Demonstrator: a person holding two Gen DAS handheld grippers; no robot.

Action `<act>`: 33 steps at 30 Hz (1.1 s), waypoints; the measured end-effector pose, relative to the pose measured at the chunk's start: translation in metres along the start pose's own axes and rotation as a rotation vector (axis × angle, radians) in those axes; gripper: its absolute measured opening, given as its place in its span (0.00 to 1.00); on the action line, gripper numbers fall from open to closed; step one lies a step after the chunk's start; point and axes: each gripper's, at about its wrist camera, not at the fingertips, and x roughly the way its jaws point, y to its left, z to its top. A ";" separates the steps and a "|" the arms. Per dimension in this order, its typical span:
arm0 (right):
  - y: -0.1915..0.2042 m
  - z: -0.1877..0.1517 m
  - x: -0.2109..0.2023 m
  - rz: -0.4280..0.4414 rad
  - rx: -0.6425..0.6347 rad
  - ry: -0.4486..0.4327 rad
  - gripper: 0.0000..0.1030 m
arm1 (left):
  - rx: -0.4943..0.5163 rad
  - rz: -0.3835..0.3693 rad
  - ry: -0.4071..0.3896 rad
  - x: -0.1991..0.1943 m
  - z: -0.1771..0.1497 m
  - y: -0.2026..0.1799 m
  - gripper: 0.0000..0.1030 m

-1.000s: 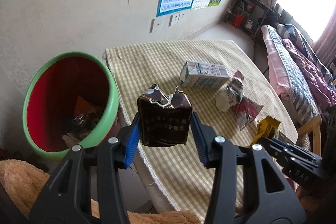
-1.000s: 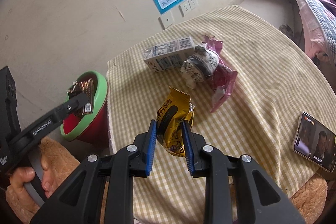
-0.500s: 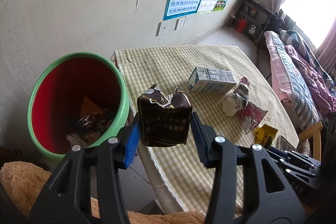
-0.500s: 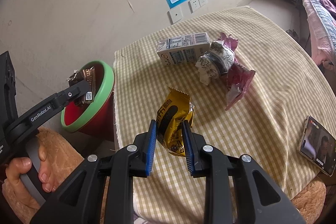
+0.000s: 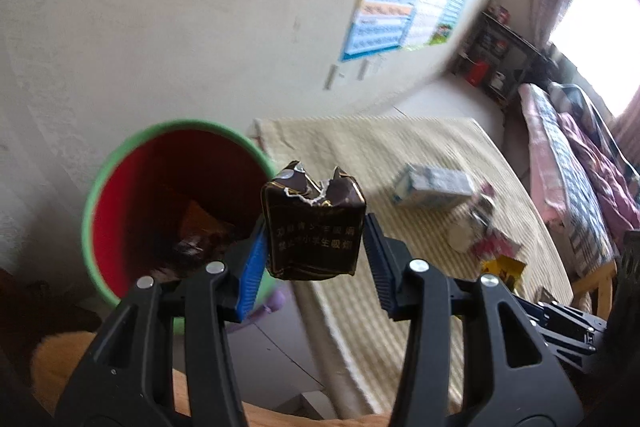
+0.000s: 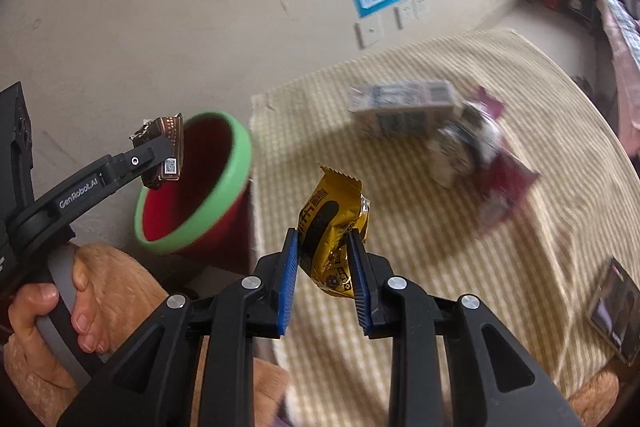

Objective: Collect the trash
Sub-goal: 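Carry the chocolate box and gold wrapper over the bin and open both tools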

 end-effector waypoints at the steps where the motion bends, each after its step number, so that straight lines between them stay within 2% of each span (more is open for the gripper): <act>1: 0.006 0.003 0.002 0.008 -0.012 -0.001 0.25 | -0.019 0.018 -0.002 -0.002 0.005 0.009 0.43; 6: 0.041 0.019 0.021 0.058 -0.098 0.001 0.25 | -0.079 0.100 -0.015 -0.009 0.020 0.050 0.43; 12: 0.087 0.046 0.050 0.158 -0.168 0.018 0.25 | -0.169 0.132 0.019 -0.003 0.032 0.092 0.43; 19: 0.132 0.068 0.090 0.214 -0.260 0.051 0.25 | -0.224 0.149 0.047 0.005 0.027 0.112 0.43; 27: 0.142 0.069 0.110 0.207 -0.290 0.077 0.25 | -0.245 0.155 0.063 0.012 0.025 0.117 0.43; 29: 0.140 0.069 0.113 0.210 -0.288 0.084 0.32 | -0.253 0.167 0.067 0.013 0.024 0.119 0.44; 31: 0.139 0.069 0.114 0.208 -0.284 0.078 0.40 | -0.265 0.171 0.070 0.014 0.025 0.121 0.51; 32: 0.140 0.067 0.111 0.208 -0.286 0.073 0.43 | -0.272 0.176 0.066 0.013 0.024 0.122 0.58; 33: 0.141 0.066 0.110 0.208 -0.287 0.071 0.44 | -0.276 0.178 0.062 0.012 0.024 0.122 0.59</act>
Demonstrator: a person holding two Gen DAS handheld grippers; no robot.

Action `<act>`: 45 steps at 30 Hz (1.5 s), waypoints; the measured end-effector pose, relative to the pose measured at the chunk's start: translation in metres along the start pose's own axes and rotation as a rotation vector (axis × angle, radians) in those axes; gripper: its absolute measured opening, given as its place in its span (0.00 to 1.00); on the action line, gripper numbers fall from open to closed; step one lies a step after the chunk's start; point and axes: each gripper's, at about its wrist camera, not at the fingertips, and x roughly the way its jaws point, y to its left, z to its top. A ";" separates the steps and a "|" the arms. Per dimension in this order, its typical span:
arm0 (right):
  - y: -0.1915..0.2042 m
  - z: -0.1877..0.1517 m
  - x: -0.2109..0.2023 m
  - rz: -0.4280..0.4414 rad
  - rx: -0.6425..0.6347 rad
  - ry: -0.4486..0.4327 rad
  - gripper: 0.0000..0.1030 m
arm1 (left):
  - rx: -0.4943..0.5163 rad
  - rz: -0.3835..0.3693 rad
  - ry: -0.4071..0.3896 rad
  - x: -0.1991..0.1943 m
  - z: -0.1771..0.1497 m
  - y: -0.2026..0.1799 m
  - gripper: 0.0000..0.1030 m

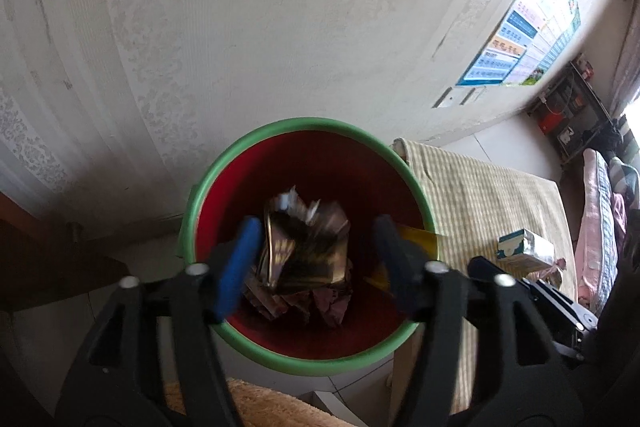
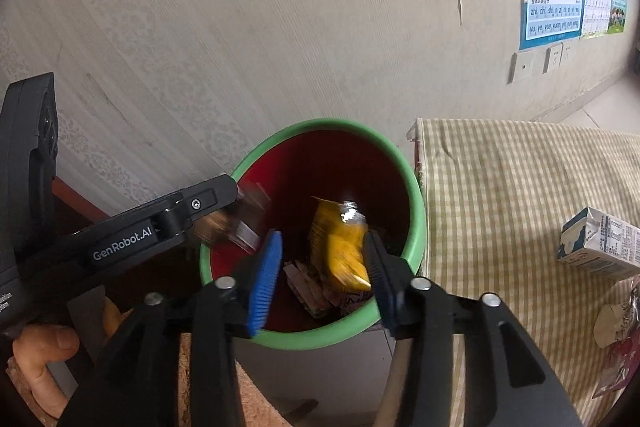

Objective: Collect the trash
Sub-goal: 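Carry the chocolate box and gold wrapper over the bin and open both tools, then grasp the crumpled white paper with the left tool while the right tool grasps the pink bag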

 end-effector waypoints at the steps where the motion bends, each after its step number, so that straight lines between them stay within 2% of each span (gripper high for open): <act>1: 0.001 0.000 -0.001 -0.001 -0.003 -0.002 0.45 | -0.003 0.001 -0.002 0.000 0.000 0.001 0.59; 6: 0.007 0.000 -0.009 -0.003 -0.025 -0.024 0.48 | 0.003 0.017 -0.008 -0.001 0.000 0.001 0.60; 10: 0.005 -0.002 -0.021 0.002 -0.015 -0.048 0.55 | 0.034 0.036 -0.019 -0.003 -0.002 -0.006 0.60; 13: -0.010 -0.011 -0.037 -0.016 0.021 -0.072 0.60 | 0.049 0.043 -0.029 -0.006 -0.003 -0.009 0.61; 17: -0.053 -0.036 -0.065 -0.119 0.113 -0.109 0.62 | 0.060 0.051 -0.045 -0.011 -0.006 -0.011 0.63; 19: -0.087 -0.053 -0.084 -0.204 0.202 -0.132 0.62 | 0.066 0.057 -0.045 -0.010 -0.006 -0.012 0.63; 22: -0.148 -0.085 -0.118 -0.393 0.344 -0.167 0.62 | 0.075 0.064 -0.040 -0.010 -0.006 -0.015 0.63; 24: -0.182 -0.103 -0.133 -0.449 0.452 -0.160 0.62 | 0.083 0.073 -0.041 -0.010 -0.006 -0.017 0.63; 27: -0.220 -0.124 -0.147 -0.501 0.560 -0.155 0.62 | 0.100 0.093 -0.041 -0.010 -0.006 -0.022 0.63; 30: -0.237 -0.131 -0.144 -0.459 0.604 -0.133 0.62 | 0.120 0.114 -0.043 -0.010 -0.008 -0.026 0.63; 31: -0.241 -0.132 -0.143 -0.434 0.615 -0.135 0.61 | 0.126 0.121 -0.044 -0.010 -0.008 -0.028 0.63; 33: -0.247 -0.133 -0.138 -0.402 0.624 -0.128 0.50 | 0.133 0.133 -0.043 -0.010 -0.008 -0.029 0.63; 35: -0.250 -0.133 -0.132 -0.372 0.630 -0.099 0.19 | 0.139 0.144 -0.037 -0.009 -0.008 -0.030 0.63; 36: -0.251 -0.133 -0.129 -0.345 0.638 -0.088 0.13 | 0.142 0.147 -0.035 -0.009 -0.008 -0.031 0.63; 42: -0.234 -0.146 -0.160 -0.307 0.637 -0.169 0.10 | 0.182 0.186 -0.059 -0.016 -0.012 -0.041 0.63; 44: -0.222 -0.159 -0.172 -0.289 0.638 -0.204 0.10 | 0.206 0.164 -0.068 -0.021 -0.017 -0.053 0.63; 45: -0.217 -0.164 -0.176 -0.291 0.638 -0.220 0.10 | 0.214 0.130 -0.069 -0.022 -0.022 -0.061 0.63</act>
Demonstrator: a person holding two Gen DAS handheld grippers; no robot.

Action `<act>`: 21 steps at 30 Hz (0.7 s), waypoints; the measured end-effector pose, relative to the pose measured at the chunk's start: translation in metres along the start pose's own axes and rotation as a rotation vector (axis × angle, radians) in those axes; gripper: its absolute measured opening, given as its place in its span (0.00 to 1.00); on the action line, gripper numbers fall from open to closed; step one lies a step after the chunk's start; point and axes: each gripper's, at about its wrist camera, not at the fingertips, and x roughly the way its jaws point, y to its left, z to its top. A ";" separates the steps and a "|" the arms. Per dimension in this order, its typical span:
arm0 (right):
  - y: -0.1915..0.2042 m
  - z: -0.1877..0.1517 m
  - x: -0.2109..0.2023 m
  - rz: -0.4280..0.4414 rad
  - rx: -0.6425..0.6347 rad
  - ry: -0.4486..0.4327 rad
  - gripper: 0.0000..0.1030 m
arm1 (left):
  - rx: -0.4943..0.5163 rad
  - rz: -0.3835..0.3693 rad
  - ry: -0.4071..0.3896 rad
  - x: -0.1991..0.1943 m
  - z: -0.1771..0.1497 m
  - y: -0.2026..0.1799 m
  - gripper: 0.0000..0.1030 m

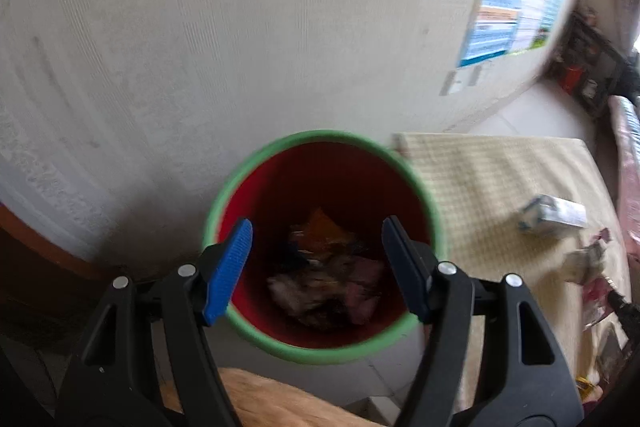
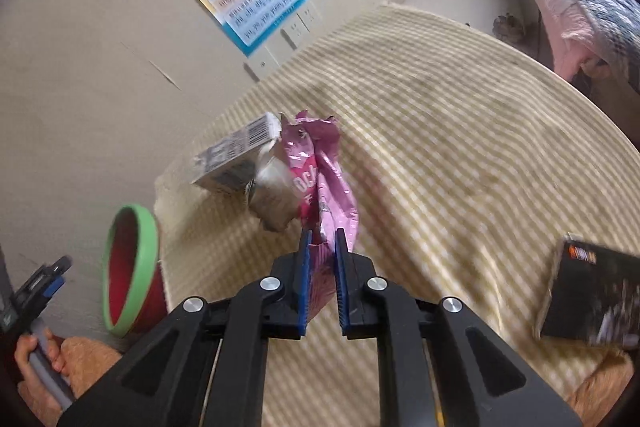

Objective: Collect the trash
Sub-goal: 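Grasp the crumpled white paper with the left tool while the right tool grasps the pink bag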

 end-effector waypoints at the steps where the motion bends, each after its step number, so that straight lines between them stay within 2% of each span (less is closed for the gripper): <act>1: -0.002 -0.007 -0.007 0.000 0.007 -0.017 0.10 | 0.008 -0.037 -0.003 -0.002 -0.002 -0.009 0.63; 4: -0.011 -0.017 -0.018 0.003 0.064 -0.050 0.10 | 0.081 -0.174 0.007 -0.001 -0.015 -0.057 0.63; 5: -0.015 -0.017 -0.022 0.006 0.085 -0.059 0.10 | 0.137 -0.240 0.025 0.002 -0.022 -0.085 0.63; 7: -0.023 -0.015 -0.030 0.011 0.125 -0.097 0.10 | 0.224 -0.326 0.044 0.003 -0.034 -0.127 0.63; 10: -0.029 -0.013 -0.037 0.017 0.142 -0.131 0.10 | 0.364 -0.439 0.102 0.003 -0.053 -0.188 0.65; 13: -0.032 -0.011 -0.043 0.039 0.151 -0.156 0.11 | 0.433 -0.501 0.167 0.007 -0.074 -0.229 0.68; 15: -0.034 -0.012 -0.043 0.049 0.162 -0.157 0.11 | 0.438 -0.501 0.208 0.010 -0.082 -0.244 0.69; 19: -0.036 -0.012 -0.043 0.069 0.167 -0.157 0.13 | 0.430 -0.412 0.239 0.026 -0.090 -0.256 0.70; 21: -0.035 -0.012 -0.042 0.073 0.162 -0.154 0.13 | 0.421 -0.379 0.228 0.028 -0.089 -0.252 0.70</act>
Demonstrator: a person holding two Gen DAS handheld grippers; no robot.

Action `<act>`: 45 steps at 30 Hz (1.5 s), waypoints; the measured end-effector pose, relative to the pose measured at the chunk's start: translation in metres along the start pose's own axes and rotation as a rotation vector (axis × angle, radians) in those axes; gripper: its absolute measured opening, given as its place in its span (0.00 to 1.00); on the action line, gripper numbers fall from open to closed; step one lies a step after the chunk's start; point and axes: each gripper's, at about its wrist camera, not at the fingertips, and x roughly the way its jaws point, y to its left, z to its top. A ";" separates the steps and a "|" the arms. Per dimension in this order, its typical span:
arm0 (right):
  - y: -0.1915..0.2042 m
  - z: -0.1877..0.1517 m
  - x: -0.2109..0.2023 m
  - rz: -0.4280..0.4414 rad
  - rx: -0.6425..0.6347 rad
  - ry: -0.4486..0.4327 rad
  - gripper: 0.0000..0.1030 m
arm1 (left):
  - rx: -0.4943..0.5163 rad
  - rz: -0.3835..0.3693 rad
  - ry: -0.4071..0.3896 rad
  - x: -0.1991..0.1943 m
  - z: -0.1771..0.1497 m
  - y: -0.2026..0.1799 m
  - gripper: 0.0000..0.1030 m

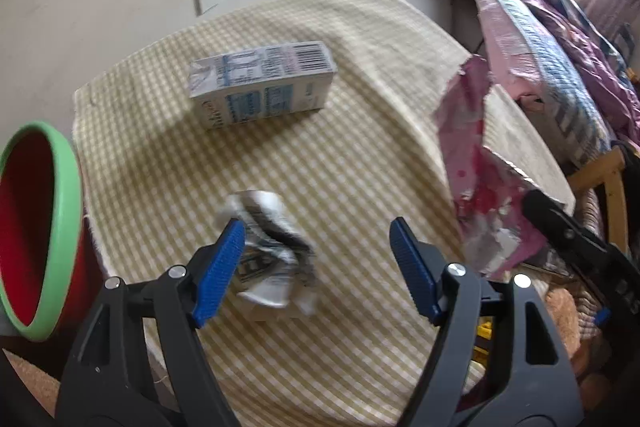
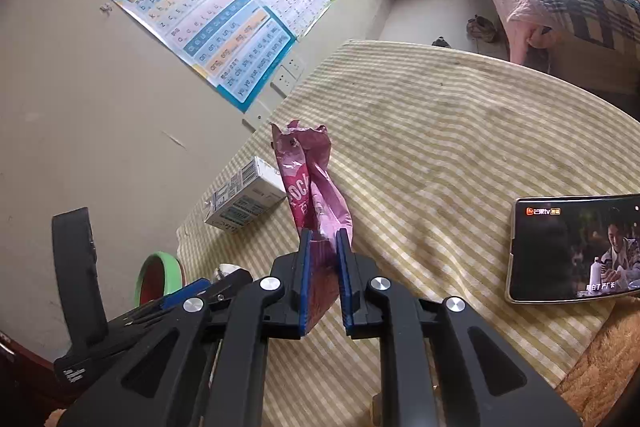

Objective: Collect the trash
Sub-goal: 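Grasp the crumpled white paper with the left tool while the right tool grasps the pink bag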

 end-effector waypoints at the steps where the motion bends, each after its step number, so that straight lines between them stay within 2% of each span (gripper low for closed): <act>1: 0.000 0.000 0.000 0.001 -0.001 0.001 0.13 | -0.005 0.016 -0.009 -0.001 -0.002 0.002 0.70; 4: 0.001 -0.001 0.002 0.003 -0.002 0.008 0.13 | -0.055 0.041 -0.041 -0.008 -0.008 0.021 0.70; 7: 0.003 -0.002 0.004 -0.002 -0.011 0.017 0.13 | -0.083 0.018 0.002 -0.001 -0.010 0.033 0.70; 13: 0.004 -0.003 0.008 -0.012 -0.014 0.030 0.13 | -0.076 -0.032 0.016 0.004 -0.012 0.026 0.70; 19: 0.006 -0.005 0.010 -0.015 -0.023 0.040 0.13 | -0.074 -0.004 0.081 0.024 -0.017 0.021 0.69; 23: 0.006 -0.006 0.013 -0.015 -0.027 0.052 0.13 | -0.087 -0.018 0.095 0.028 -0.019 0.024 0.59; 26: 0.007 -0.006 0.015 -0.016 -0.029 0.057 0.13 | -0.075 -0.031 0.085 0.026 -0.020 0.021 0.43; 27: 0.007 -0.005 0.015 -0.017 -0.029 0.060 0.13 | -0.066 -0.033 0.083 0.025 -0.019 0.019 0.41; 31: 0.008 -0.005 0.019 -0.020 -0.036 0.077 0.13 | -0.058 -0.041 0.066 0.019 -0.024 0.019 0.41; 37: 0.008 -0.005 0.021 -0.029 -0.041 0.089 0.13 | -0.084 -0.060 -0.030 -0.014 -0.046 0.038 0.41; 42: 0.009 -0.006 0.022 -0.043 -0.045 0.098 0.13 | -0.139 -0.073 -0.043 -0.017 -0.047 0.057 0.41; 45: 0.009 -0.008 0.023 -0.049 -0.051 0.103 0.13 | -0.125 -0.078 -0.051 -0.019 -0.048 0.051 0.41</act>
